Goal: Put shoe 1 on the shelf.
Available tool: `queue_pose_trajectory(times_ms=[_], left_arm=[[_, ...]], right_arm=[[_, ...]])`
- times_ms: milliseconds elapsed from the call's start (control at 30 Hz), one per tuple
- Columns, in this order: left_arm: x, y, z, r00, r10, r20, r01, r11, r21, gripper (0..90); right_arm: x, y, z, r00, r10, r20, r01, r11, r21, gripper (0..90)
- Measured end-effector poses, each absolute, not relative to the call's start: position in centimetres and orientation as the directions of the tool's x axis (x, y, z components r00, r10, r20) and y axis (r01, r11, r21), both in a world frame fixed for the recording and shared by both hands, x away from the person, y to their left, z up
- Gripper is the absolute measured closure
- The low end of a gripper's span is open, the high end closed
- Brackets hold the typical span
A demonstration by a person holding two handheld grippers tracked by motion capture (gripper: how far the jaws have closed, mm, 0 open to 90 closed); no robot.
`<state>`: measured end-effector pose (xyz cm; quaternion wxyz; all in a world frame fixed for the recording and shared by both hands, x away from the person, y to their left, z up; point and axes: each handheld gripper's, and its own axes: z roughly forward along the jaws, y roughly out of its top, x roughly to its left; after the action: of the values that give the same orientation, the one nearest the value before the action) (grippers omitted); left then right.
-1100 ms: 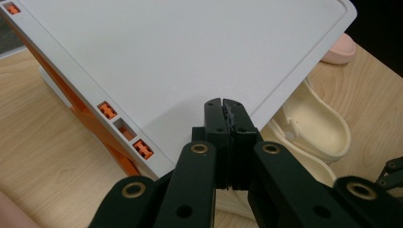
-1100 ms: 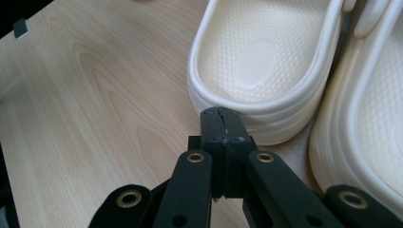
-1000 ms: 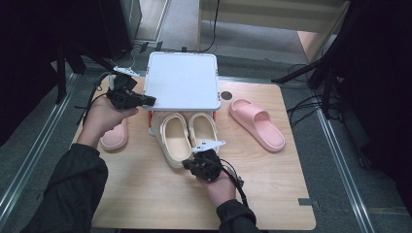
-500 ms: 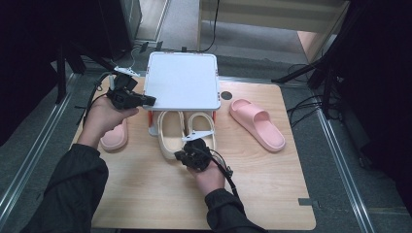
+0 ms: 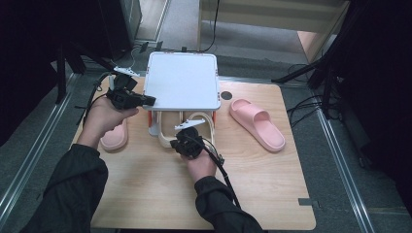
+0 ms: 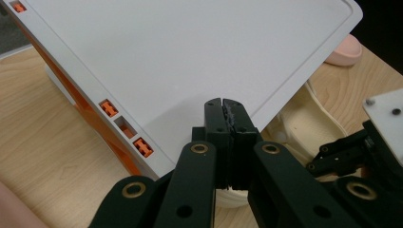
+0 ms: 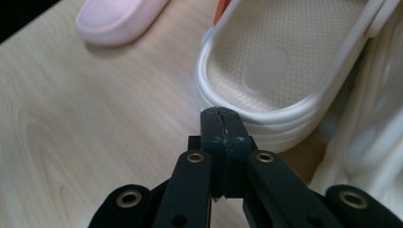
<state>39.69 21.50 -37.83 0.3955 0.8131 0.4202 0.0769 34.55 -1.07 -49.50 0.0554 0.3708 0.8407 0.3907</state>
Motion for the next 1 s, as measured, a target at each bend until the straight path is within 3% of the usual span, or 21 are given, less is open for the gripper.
queue_pose_trajectory(times_ms=[467, 1000], left_arm=[[39.7, 21.7, -37.9, 0.633, 0.743, -0.216, 0.624, -0.325, 0.711, 89.6], [39.7, 21.8, -38.0, 0.634, 0.741, -0.221, 0.624, -0.321, 0.712, 89.5]], right_arm=[[37.7, 0.8, -49.0, -0.7, 0.699, 0.145, 0.557, 0.407, 0.724, 90.0], [34.3, -1.9, -47.6, -0.74, 0.637, 0.216, 0.558, 0.402, 0.726, 89.8]])
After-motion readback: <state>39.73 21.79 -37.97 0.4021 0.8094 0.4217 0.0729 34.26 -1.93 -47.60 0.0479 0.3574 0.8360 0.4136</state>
